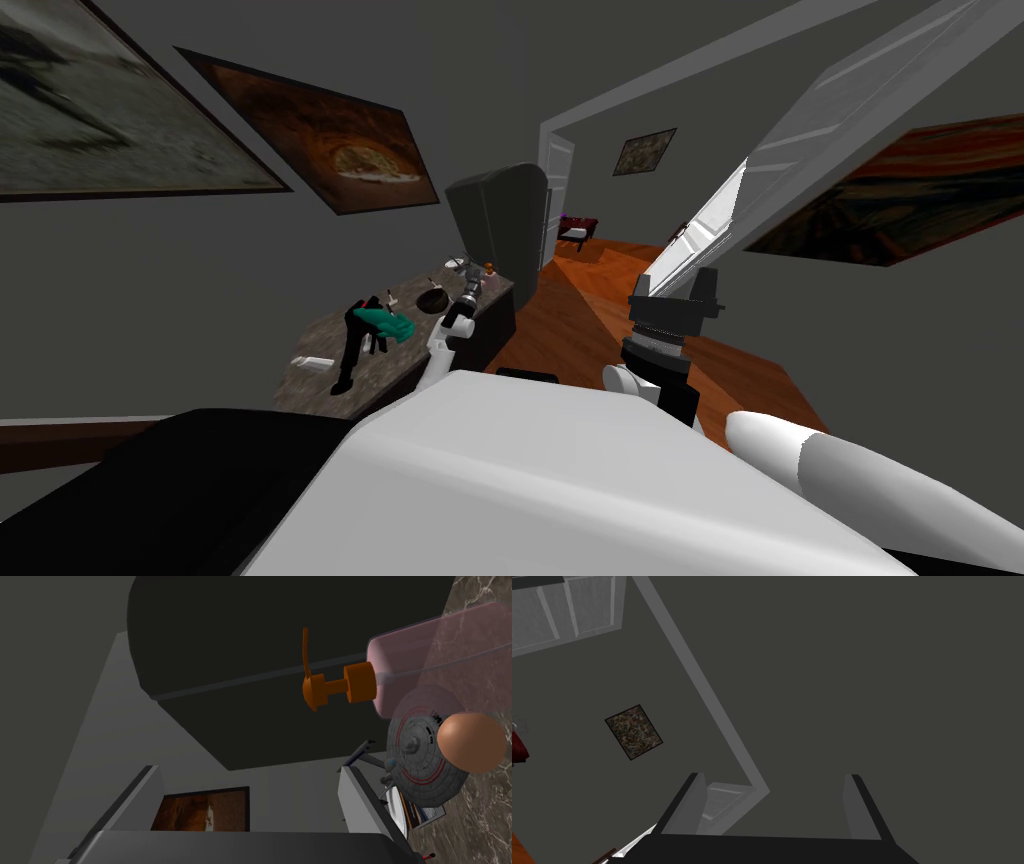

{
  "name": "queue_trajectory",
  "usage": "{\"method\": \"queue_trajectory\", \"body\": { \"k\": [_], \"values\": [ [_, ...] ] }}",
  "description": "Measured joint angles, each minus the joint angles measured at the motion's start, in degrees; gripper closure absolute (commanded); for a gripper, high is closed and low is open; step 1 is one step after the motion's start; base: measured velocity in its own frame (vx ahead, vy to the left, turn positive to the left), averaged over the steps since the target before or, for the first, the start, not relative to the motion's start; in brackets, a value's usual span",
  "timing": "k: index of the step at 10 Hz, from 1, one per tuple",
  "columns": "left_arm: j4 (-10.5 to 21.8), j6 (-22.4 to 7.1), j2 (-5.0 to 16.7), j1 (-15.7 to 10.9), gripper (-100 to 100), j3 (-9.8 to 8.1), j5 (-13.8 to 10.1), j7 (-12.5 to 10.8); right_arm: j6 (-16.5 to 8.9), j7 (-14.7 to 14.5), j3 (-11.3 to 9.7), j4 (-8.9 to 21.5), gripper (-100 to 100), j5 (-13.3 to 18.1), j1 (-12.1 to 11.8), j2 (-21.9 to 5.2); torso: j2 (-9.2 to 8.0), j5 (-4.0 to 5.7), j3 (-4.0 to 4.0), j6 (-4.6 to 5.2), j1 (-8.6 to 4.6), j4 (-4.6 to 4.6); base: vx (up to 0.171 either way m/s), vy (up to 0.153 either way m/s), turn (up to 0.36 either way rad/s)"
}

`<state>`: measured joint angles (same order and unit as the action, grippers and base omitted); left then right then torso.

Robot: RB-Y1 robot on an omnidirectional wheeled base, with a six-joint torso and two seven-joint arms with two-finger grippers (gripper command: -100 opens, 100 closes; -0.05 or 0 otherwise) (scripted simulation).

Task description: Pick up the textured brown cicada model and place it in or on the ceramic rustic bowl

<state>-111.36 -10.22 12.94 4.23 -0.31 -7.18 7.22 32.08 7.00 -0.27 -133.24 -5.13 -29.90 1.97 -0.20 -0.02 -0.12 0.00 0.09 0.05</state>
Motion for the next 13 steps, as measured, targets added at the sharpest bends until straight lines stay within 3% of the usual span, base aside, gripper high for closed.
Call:
{"method": "queue_trajectory", "body": {
  "k": [13],
  "values": [
    [16.3, -21.5, 1.7, -17.3, -100, -0.98, -4.6, 7.2, 0.0, 0.0, 0.0, 0.0, 0, 0.0, 0.0, 0.0, 0.21, 0.01, 0.12, -0.01, -0.02, -0.05, -0.031, 0.021, -0.017]
  ]
}}
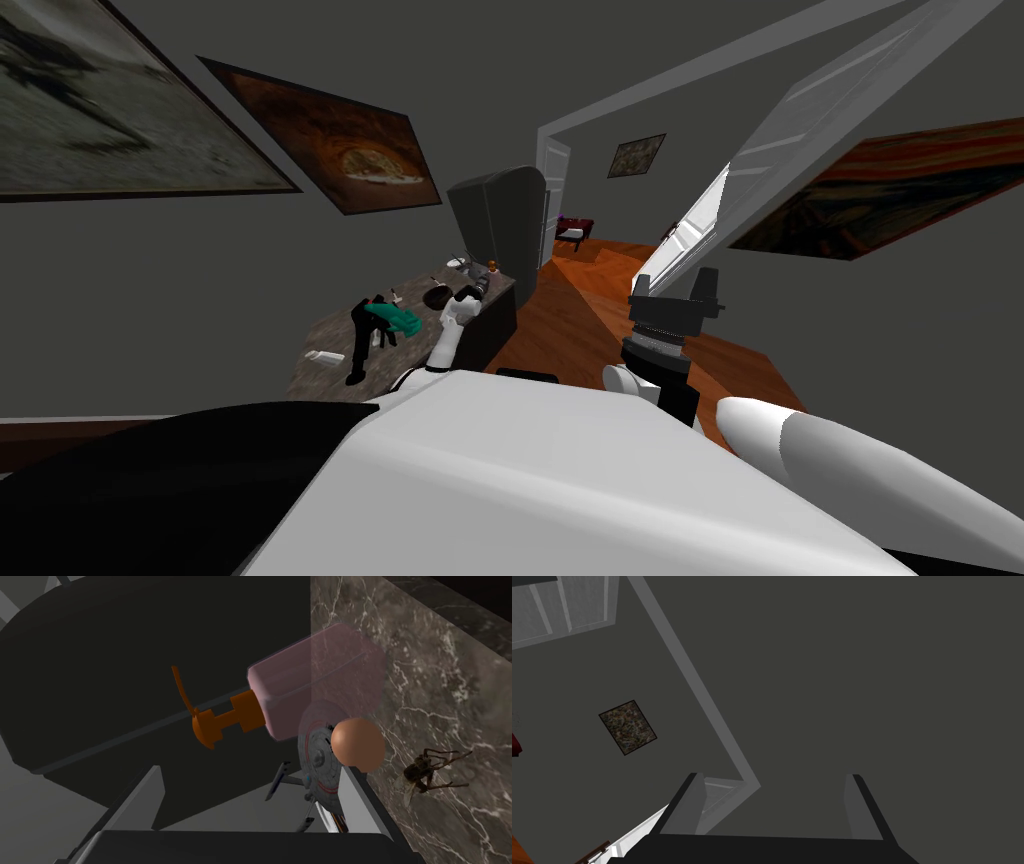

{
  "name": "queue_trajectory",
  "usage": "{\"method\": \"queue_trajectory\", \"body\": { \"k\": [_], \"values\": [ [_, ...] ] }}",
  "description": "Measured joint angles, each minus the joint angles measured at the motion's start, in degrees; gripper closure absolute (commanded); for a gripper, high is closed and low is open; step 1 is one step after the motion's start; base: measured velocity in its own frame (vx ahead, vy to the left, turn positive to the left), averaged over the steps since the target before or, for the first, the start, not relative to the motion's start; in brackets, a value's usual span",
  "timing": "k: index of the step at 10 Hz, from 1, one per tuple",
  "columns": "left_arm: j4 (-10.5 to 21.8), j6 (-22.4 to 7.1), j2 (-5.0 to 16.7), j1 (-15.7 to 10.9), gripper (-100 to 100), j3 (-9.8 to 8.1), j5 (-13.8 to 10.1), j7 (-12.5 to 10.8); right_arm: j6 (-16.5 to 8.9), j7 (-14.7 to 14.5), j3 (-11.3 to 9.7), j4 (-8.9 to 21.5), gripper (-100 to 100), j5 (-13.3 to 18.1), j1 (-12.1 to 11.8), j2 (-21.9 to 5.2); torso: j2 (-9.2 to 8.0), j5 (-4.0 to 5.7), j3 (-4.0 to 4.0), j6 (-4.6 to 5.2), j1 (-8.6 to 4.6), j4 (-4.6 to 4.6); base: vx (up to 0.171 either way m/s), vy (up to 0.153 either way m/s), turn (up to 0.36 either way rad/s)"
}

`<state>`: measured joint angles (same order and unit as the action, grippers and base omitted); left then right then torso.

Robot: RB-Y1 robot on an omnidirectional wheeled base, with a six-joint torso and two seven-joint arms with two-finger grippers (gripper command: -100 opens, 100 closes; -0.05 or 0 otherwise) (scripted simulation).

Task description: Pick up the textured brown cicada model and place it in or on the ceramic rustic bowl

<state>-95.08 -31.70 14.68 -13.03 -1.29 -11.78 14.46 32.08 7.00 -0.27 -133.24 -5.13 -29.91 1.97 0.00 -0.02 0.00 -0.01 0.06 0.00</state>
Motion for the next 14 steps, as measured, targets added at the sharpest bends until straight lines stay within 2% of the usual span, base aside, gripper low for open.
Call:
{"method": "queue_trajectory", "body": {
  "k": [1, 4, 12, 14],
  "values": [
    [1.3, -1.5, -0.2, -1.0, -100, 0.01, 0.0, 0.5, 0.0, 0.0, 0.0, 0.0, 0, 0.0, 0.0, 0.0, 0.0, -0.01, 0.0, -0.01, 0.01, 0.0, -0.012, 0.031, -0.018],
    [5.3, -6.9, 0.9, -5.4, -100, -0.22, -1.9, 2.5, 0.0, 0.0, 0.0, 0.0, 0, 0.0, 0.0, 0.0, 0.01, -0.01, 0.01, -0.01, 0.06, 0.0, -0.004, 0.029, -0.015],
    [18.2, -20.5, 3.0, -15.8, -100, -0.18, -5.9, 7.9, 0.0, 0.0, 0.0, 0.0, 0, 0.0, 0.0, 0.0, 0.1, -0.01, 0.05, -0.02, 0.04, -0.02, 0.012, 0.028, -0.01],
    [22.8, -23.1, 3.2, -18.6, -100, 0.02, -6.6, 9.1, 0.0, 0.0, 0.0, 0.0, 0, 0.0, 0.0, 0.0, 0.12, -0.01, 0.07, -0.02, 0.04, -0.03, 0.023, 0.029, -0.007]
  ]
}}
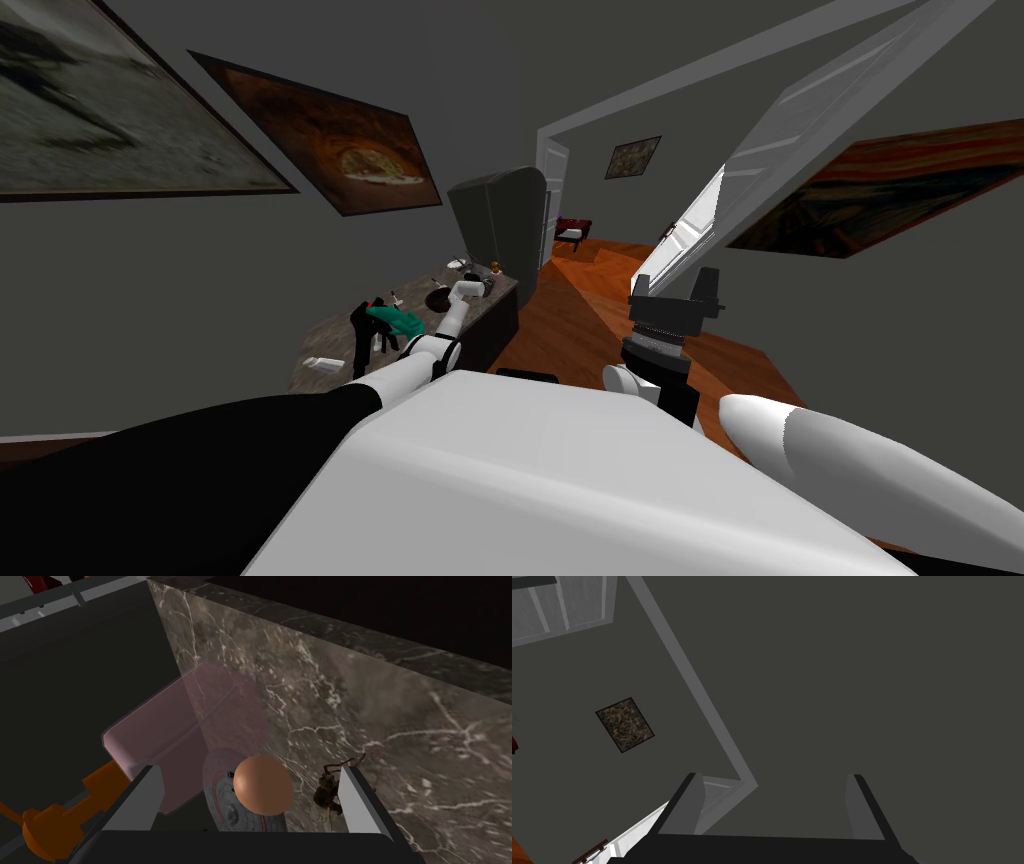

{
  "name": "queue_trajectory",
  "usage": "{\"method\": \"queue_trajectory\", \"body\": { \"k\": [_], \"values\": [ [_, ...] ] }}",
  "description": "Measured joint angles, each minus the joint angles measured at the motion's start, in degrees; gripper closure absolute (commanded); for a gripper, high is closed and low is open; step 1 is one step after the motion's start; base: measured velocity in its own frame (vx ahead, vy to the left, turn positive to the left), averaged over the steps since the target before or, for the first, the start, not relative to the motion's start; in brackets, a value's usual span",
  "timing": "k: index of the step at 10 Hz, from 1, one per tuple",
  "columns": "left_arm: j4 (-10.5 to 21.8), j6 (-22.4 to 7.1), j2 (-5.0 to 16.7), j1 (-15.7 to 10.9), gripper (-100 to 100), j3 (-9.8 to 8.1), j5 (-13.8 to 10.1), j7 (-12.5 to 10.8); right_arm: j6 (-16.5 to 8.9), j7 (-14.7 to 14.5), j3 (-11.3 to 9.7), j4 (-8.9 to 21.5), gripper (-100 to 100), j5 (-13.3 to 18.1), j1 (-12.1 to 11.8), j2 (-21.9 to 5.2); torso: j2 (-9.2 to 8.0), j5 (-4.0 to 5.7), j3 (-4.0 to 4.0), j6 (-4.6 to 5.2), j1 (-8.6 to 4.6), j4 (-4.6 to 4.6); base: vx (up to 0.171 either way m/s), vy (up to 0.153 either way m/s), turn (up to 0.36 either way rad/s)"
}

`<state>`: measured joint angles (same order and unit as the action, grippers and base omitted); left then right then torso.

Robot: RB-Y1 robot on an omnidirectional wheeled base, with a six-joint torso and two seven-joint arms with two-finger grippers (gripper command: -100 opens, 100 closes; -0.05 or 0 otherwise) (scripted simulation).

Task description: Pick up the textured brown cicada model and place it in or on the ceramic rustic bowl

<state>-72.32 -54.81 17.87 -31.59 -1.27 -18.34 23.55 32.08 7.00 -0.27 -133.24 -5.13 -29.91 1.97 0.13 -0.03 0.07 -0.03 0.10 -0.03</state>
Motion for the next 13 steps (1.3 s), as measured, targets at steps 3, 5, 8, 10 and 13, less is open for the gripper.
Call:
{"method": "queue_trajectory", "body": {
  "k": [3, 5, 8, 10, 13],
  "values": [
    [3.6, -3.7, 0.7, -2.0, -100, -0.01, -1.2, 1.4, 0.0, 0.0, 0.0, 0.0, 0, 0.0, 0.0, 0.0, -0.04, 0.0, -0.02, 0.0, -0.01, 0.01, 0.015, 0.021, -0.003],
    [6.1, -6.7, 1.2, -4.0, -100, 0.13, -1.9, 2.4, 0.0, 0.0, 0.0, 0.0, 0, 0.0, 0.0, 0.0, 0.01, 0.0, 0.0, 0.0, 0.01, 0.0, 0.03, 0.032, -0.006],
    [10.4, -10.3, 1.8, -6.5, -100, 0.31, -3.0, 4.1, 0.0, 0.0, 0.0, 0.0, 0, 0.0, 0.0, 0.0, 0.01, -0.01, 0.01, -0.01, 0.02, -0.01, 0.035, 0.032, -0.005],
    [13.9, -12.6, 2.4, -8.7, -100, 0.37, -3.9, 5.3, 0.0, 0.0, 0.0, 0.0, 0, 0.0, 0.0, 0.0, 0.04, 0.0, 0.03, -0.01, -0.03, -0.02, 0.039, 0.02, -0.006],
    [18.9, -16.7, 3.4, -12.1, -100, 0.59, -5.3, 7.2, 0.0, 0.0, 0.0, 0.0, 0, 0.0, 0.0, 0.0, 0.11, -0.02, 0.08, -0.01, 0.03, -0.04, 0.061, 0.037, -0.01]
  ]
}}
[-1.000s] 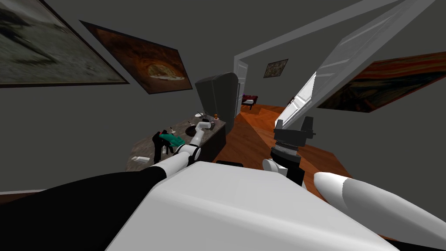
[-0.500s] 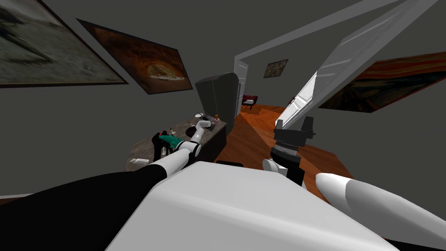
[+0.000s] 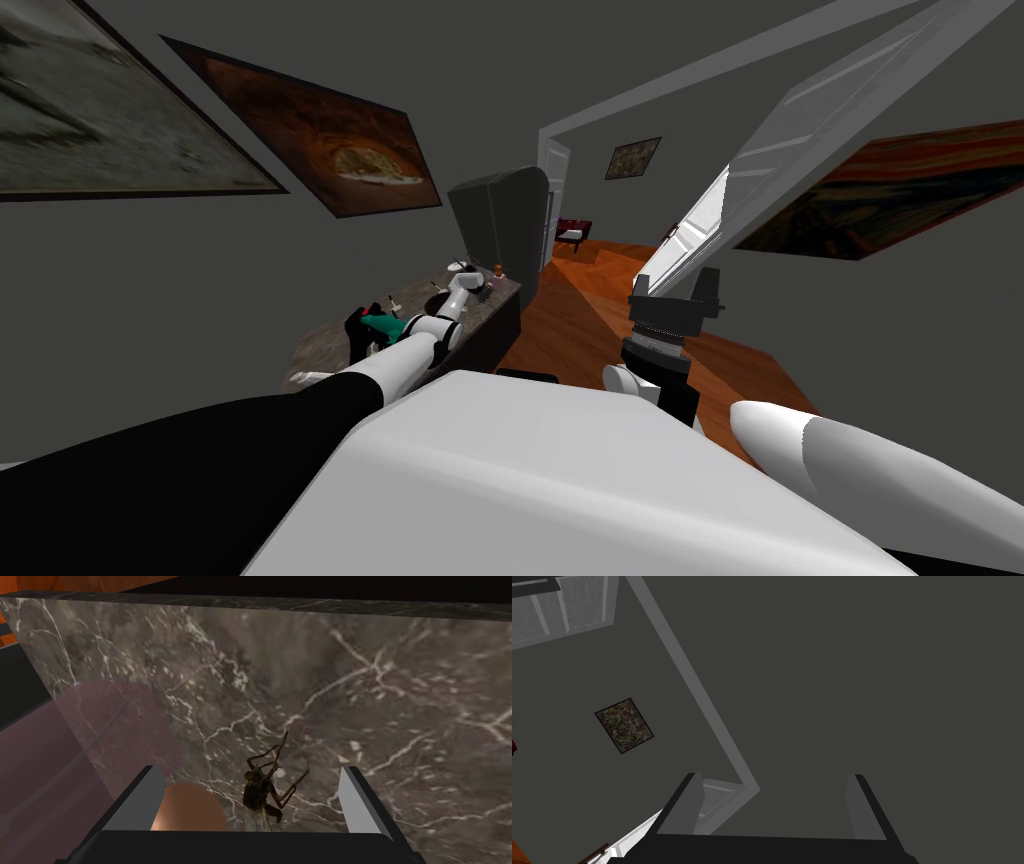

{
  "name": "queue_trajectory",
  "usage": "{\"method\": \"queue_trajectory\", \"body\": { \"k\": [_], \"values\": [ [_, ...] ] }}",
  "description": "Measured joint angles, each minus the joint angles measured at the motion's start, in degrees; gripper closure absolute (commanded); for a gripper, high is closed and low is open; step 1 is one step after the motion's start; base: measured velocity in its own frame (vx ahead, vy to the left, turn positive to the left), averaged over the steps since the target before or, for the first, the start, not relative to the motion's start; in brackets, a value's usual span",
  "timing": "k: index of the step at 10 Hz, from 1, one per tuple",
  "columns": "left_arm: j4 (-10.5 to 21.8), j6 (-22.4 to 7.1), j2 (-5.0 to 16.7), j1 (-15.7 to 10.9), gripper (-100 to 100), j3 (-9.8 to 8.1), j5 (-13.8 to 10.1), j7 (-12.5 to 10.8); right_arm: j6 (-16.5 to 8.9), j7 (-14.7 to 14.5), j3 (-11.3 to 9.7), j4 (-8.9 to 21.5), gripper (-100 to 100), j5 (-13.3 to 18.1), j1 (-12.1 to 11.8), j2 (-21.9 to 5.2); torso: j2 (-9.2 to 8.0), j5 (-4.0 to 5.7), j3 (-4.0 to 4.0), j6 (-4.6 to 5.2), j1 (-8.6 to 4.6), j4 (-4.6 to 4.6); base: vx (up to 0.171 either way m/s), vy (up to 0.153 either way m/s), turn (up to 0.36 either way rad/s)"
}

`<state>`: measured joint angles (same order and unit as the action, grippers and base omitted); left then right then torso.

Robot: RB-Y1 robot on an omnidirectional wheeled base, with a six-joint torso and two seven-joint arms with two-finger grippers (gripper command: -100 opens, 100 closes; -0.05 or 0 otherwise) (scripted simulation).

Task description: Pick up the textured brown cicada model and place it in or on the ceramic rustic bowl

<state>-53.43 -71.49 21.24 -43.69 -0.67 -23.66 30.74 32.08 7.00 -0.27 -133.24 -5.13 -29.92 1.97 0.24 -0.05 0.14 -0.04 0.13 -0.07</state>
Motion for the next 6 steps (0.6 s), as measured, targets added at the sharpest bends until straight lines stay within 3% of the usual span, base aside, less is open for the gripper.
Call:
{"method": "queue_trajectory", "body": {
  "k": [6],
  "values": [
    [10.8, -7.6, 2.4, -6.4, -100, 0.36, -2.9, 3.9, 0.0, 0.0, 0.0, 0.0, 0, 0.0, 0.0, 0.0, 0.03, 0.02, 0.01, 0.0, -0.07, 0.0, 0.068, 0.024, -0.015]
  ]
}}
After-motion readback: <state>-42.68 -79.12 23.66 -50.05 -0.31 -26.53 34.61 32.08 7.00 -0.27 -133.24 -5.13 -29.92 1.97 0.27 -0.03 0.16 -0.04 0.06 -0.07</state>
